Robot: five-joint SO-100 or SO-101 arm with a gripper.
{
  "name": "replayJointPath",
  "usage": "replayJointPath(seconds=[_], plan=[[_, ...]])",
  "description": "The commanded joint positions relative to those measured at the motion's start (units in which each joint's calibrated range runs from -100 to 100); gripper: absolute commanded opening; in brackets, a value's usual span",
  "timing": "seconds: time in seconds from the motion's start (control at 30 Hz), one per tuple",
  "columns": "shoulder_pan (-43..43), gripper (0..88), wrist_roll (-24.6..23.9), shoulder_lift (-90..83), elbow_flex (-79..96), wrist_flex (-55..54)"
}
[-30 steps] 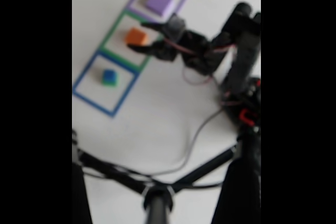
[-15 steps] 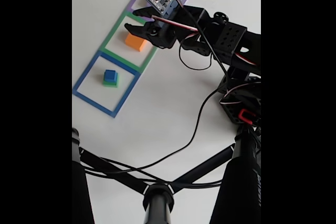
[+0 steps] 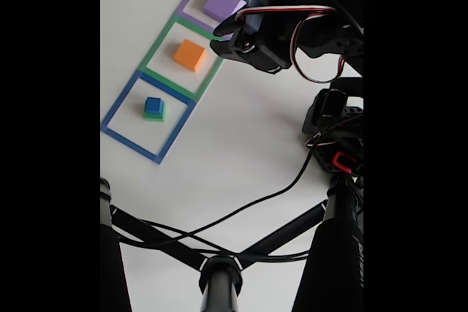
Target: Tower of hanoi
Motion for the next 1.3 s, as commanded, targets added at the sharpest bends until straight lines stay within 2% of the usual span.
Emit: replayJointPath(seconds=[0.0,0.13,0.27,0.4,0.5,0.7,0.83,1.03,1.27], plan=[[-3.3,0.1,-2.6,0.3,-7.9,6.0],[-6.1,0.1,-4.8,0.3,-10.4,7.8],[-7.3,0.1,-4.8,0.4,-9.9,8.2],[-6.7,4.6,0.8,0.3,-6.0,6.8],[-5.2,8.9,0.8,-0.8,0.2,1.8],[-1.7,21.6,0.8,-5.7,21.8,-18.3],[-1.1,27.4,0.8,-10.4,40.5,-37.9],[-1.9,30.8,0.8,-9.2,59.3,-65.1],[-3.0,29.7,0.8,3.6,69.6,-93.1]])
